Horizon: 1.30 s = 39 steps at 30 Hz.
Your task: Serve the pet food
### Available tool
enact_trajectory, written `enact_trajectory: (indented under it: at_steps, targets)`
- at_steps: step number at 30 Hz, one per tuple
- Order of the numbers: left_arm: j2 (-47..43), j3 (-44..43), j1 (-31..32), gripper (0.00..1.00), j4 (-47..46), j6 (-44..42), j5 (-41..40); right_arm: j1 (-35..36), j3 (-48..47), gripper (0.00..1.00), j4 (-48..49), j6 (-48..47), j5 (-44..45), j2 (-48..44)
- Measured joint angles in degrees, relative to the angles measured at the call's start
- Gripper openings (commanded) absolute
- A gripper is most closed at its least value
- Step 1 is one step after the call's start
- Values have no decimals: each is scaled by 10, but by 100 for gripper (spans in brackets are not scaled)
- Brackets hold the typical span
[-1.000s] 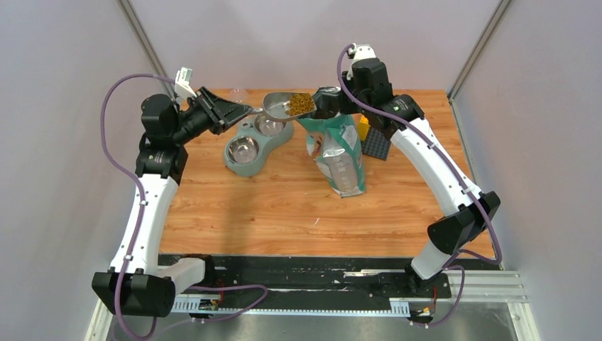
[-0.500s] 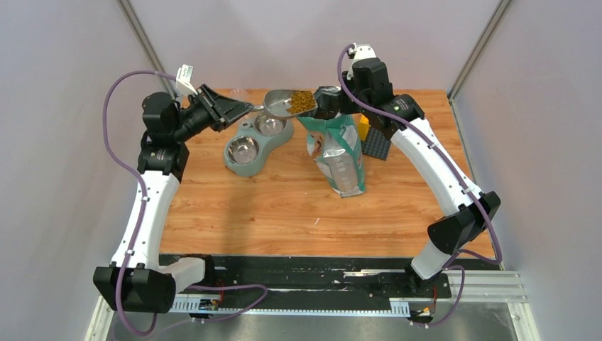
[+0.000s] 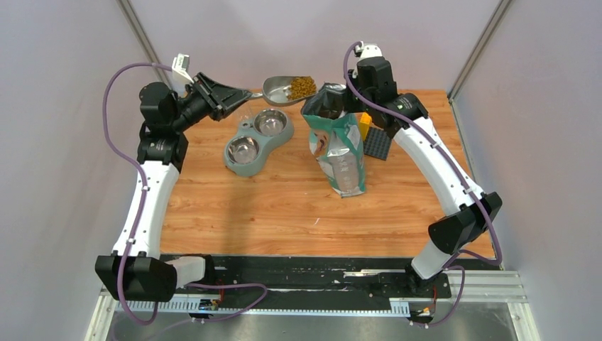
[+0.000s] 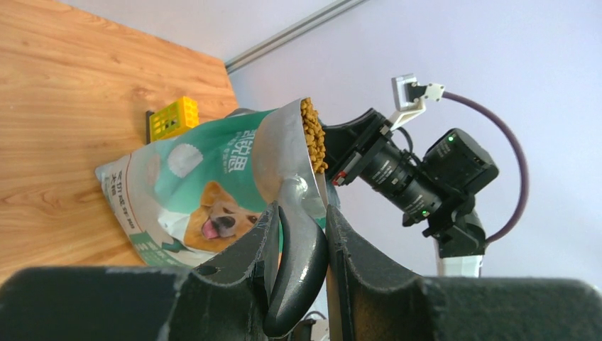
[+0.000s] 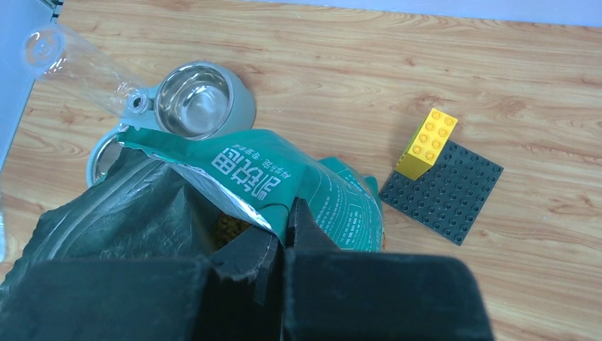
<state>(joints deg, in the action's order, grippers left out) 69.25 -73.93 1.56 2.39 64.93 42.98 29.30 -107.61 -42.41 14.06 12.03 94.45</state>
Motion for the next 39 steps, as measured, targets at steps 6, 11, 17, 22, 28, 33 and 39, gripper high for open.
enact_trajectory:
  at_steps: [6, 11, 17, 22, 28, 33, 39]
  targets:
    - [3, -16, -8, 0, -10, 32, -8, -10, 0, 0, -3, 10, -1, -2]
    - [5, -19, -29, 0, 4, 35, -35, -18, 1, 0, -8, 14, -2, -5]
    - [10, -14, -53, 0, 12, 47, -83, -26, 9, 0, -6, 18, -5, -12]
    - [10, 10, -58, 0, 11, 45, -116, -30, 14, 0, -2, 23, -8, -14]
    - [10, 73, -58, 0, 11, 31, -146, -31, 16, 0, -2, 24, -12, -16]
    - [9, 125, -58, 0, -3, 11, -171, -33, 17, 0, -2, 24, -13, -16]
    - [1, 205, -60, 0, -59, 1, -197, -37, 17, 0, -2, 24, -15, -17]
